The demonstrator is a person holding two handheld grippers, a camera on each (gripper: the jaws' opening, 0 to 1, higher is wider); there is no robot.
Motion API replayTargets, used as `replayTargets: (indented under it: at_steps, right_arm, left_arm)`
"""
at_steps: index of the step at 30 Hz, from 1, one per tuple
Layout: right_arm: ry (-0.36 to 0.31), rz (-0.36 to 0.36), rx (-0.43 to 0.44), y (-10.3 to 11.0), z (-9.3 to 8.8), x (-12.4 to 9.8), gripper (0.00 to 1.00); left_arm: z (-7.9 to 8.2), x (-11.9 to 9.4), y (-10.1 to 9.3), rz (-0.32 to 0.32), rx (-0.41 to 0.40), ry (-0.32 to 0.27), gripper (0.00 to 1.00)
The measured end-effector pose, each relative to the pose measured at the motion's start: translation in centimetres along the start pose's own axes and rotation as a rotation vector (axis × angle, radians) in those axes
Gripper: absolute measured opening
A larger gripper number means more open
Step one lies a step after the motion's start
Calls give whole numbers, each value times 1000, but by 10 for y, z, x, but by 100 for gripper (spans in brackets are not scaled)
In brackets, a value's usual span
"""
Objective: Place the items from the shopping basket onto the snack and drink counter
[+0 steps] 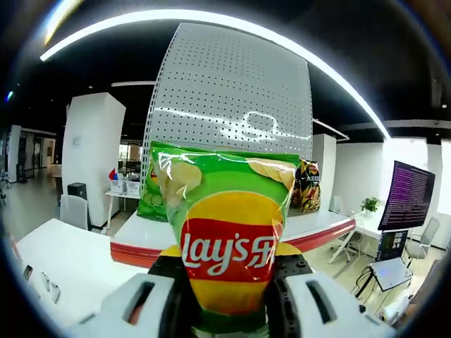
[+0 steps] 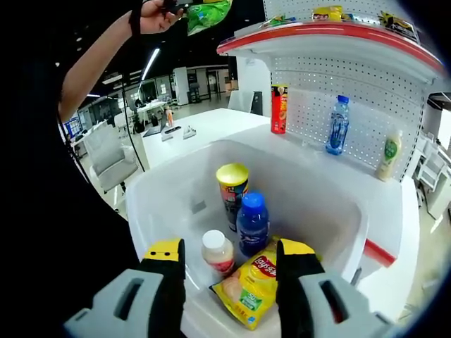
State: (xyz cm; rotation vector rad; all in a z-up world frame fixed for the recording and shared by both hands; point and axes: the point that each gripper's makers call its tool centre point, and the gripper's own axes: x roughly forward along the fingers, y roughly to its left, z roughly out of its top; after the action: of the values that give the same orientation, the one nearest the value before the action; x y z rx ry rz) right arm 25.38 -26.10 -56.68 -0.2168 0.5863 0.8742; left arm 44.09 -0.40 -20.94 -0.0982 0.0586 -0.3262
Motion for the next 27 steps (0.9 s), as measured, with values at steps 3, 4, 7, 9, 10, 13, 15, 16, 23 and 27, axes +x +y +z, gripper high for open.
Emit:
replayTargets:
  at_steps: [3,4,7,9,10,13,15,16,23,27]
  right_arm:
    - [-4,1,3,1,1,1,50]
    - [-4,1,3,2,1,1,50]
    - [-3,-4,9,1,-1,1,50]
    - [-4,-9,15,0,-2,0,50]
    - [-4,-12,18,0,-2,0,50]
    - [-2,-17,23,-1,-3,0,50]
    - [-2,-19,24,-2,-3,0,50]
    - [-2,-20,25,-2,-3,0,50]
    - [-11,-29,27,-3,1,0,50]
    - [-7,-38,33,-4,-2,-2,50]
  left_arm:
    - [2,7,5,6,0,-1,36]
    - [2,9,6,7,0,0,36]
    - [6,14,9,10,4,-3,36]
    - [9,17,12,11,3,-4,36]
    - [10,19,13,12,3,-6,36]
    - [15,24,17,16,11,-11,36]
    - [17,27,19,20,15,-15,36]
    - [18,28,20,20,16,-17,36]
    - [21,40,31,32,14,-17,36]
    - [27,46,33,34,19,-21,36]
